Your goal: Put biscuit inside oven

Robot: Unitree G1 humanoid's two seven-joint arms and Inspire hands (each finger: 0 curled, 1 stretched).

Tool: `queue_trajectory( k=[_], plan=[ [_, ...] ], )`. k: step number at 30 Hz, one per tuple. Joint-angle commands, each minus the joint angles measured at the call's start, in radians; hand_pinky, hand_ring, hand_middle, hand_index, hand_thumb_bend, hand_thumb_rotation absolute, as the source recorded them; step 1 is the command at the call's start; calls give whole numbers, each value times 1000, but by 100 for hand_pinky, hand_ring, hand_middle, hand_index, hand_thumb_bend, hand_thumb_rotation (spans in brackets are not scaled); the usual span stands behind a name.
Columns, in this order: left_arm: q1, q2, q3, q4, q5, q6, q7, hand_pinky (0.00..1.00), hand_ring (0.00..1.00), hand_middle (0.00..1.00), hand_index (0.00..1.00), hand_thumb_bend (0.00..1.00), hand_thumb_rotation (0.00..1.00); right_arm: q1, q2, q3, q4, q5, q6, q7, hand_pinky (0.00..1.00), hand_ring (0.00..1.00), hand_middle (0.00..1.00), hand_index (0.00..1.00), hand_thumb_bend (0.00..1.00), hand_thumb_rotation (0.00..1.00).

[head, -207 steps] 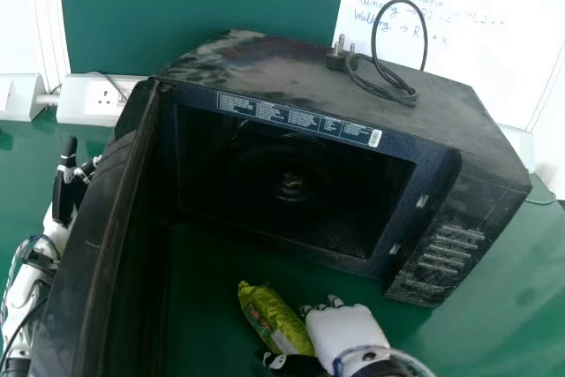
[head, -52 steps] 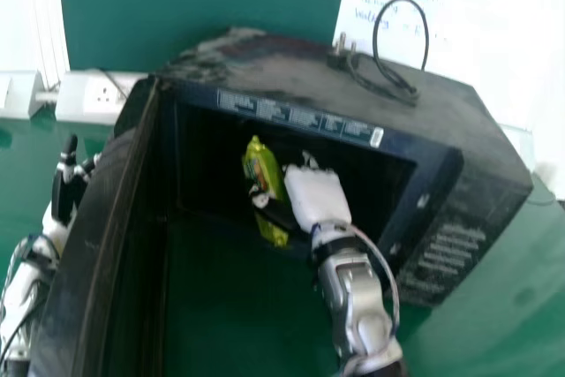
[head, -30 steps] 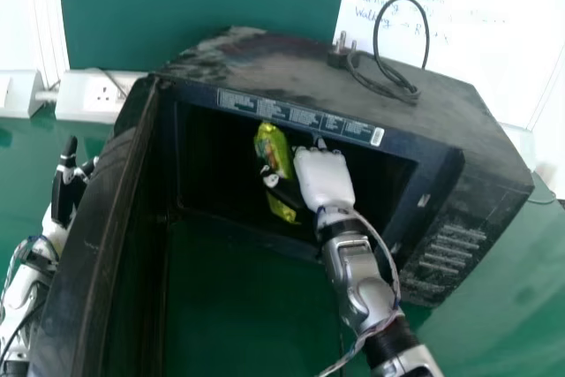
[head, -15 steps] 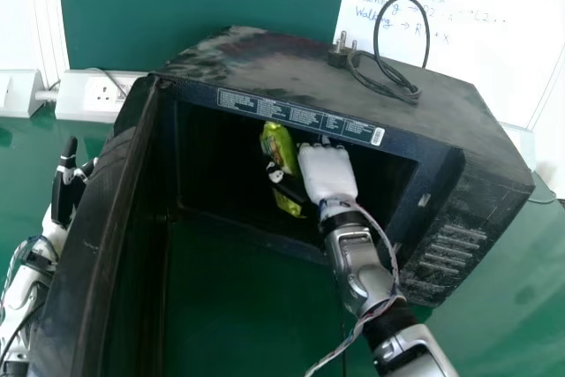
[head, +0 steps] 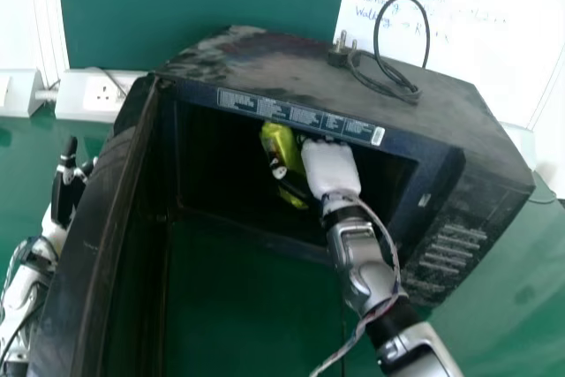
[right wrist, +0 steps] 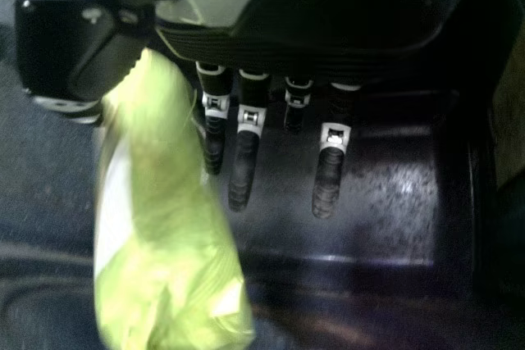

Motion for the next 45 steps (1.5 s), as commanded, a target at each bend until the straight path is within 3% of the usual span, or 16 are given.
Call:
queue_trajectory(
  k=[1,15,19,25,28,31,35,38,42,45],
  plan=[
    [10,2,-9,-11,4,0,1,25,32,41,49,52,8,30,-14,6,-44,-3,31,40,42,59,65,73,79,24],
    [5,1,-9,-5,1,3,2,25,32,41,49,52,8,123,-39,-2,-335,-14,172,260,40,57,68,80,82,33],
    [7,3,-10,-9,2,5,2,24,32,41,49,52,8,183,-48,-10,-480,-24,217,340,38,55,66,81,84,35],
    [7,3,-9,-8,2,3,1,25,32,41,49,52,8,297,-59,-43,-742,-40,268,468,37,53,63,76,84,31],
    [5,4,-8,-3,-2,2,-7,25,32,41,49,52,8,345,-81,-51,-896,-82,296,578,37,52,63,77,83,31],
    [0,3,-6,8,-3,-4,-12,24,32,42,49,52,8,384,-109,-70,-1025,-109,290,681,37,51,62,77,82,35],
    [-2,2,-6,8,0,-5,-10,25,32,41,49,52,8,415,-142,-100,-1171,-160,293,851,36,52,62,75,85,47],
    [-4,0,-6,10,-3,-3,-10,24,32,41,49,52,8,435,-156,-134,-1264,-182,282,953,36,50,61,76,87,49],
    [-3,3,-4,16,-4,-11,-18,25,32,41,49,52,8,451,-188,-193,-1374,-175,247,1066,39,54,64,78,85,50],
    [-2,1,-2,16,-4,-12,-16,24,32,41,49,52,8,441,-215,-240,-1443,-181,218,1157,48,66,74,79,86,55]
  ],
)
